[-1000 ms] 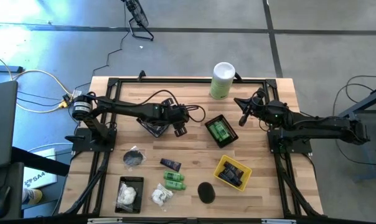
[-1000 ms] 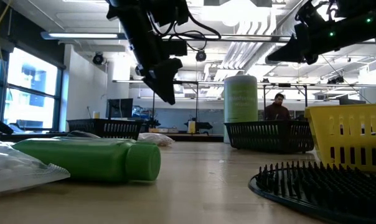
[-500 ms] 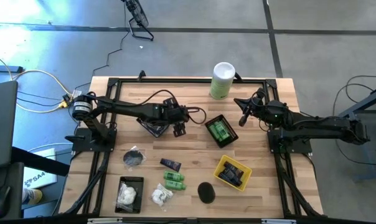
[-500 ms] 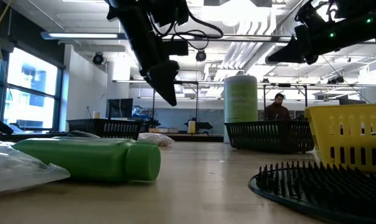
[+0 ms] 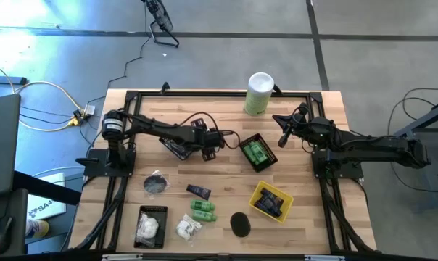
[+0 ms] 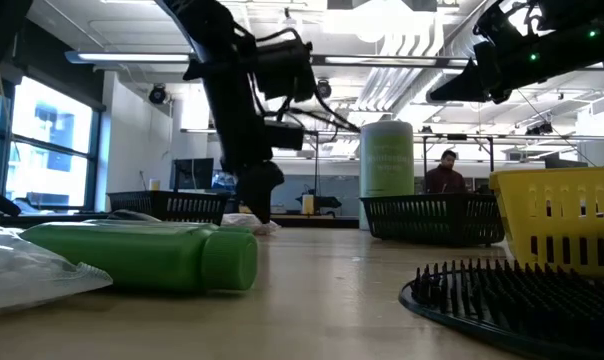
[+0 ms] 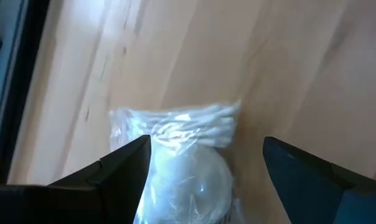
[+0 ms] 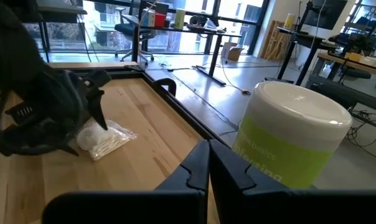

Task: Pick & Place Travel size toiletries
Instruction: Put the cotton pack into the bottom left black bin

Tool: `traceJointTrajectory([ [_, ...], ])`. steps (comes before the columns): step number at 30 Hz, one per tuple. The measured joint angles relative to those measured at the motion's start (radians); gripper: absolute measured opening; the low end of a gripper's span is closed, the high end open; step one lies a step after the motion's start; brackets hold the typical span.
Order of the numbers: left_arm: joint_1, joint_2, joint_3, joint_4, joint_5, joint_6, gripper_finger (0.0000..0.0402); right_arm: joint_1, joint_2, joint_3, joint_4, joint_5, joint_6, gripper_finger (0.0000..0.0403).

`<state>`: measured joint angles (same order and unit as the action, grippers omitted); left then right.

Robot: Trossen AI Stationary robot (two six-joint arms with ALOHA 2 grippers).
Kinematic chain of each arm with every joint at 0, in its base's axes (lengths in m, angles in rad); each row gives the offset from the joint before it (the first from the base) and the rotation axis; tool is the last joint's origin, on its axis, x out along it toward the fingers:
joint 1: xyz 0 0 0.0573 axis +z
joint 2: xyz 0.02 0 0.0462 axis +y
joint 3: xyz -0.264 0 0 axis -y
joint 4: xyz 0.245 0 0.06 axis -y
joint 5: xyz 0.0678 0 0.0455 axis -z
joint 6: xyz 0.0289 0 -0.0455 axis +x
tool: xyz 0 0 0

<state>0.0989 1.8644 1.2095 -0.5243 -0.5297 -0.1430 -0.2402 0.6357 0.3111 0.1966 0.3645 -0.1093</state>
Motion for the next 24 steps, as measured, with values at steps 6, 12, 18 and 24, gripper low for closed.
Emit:
traceJointTrajectory([
  [6,0.034,0.007,0.0,-0.01,-0.011,-0.043,0.0301,0.0,0.0,0.0,0.0,0.0,0.0,0.0004],
  [12,0.055,0.016,0.0,-0.004,0.038,-0.045,0.026,0.0,0.0,0.0,-0.007,0.0,-0.004,0.0004],
  [18,0.051,0.015,0.0,0.0,0.086,-0.04,0.021,0.0,0.0,0.0,-0.007,0.0,-0.018,0.0004],
  [24,0.052,0.015,0.0,-0.001,0.094,-0.038,0.0159,0.0,0.0,0.0,-0.007,0.003,-0.019,0.0004],
])
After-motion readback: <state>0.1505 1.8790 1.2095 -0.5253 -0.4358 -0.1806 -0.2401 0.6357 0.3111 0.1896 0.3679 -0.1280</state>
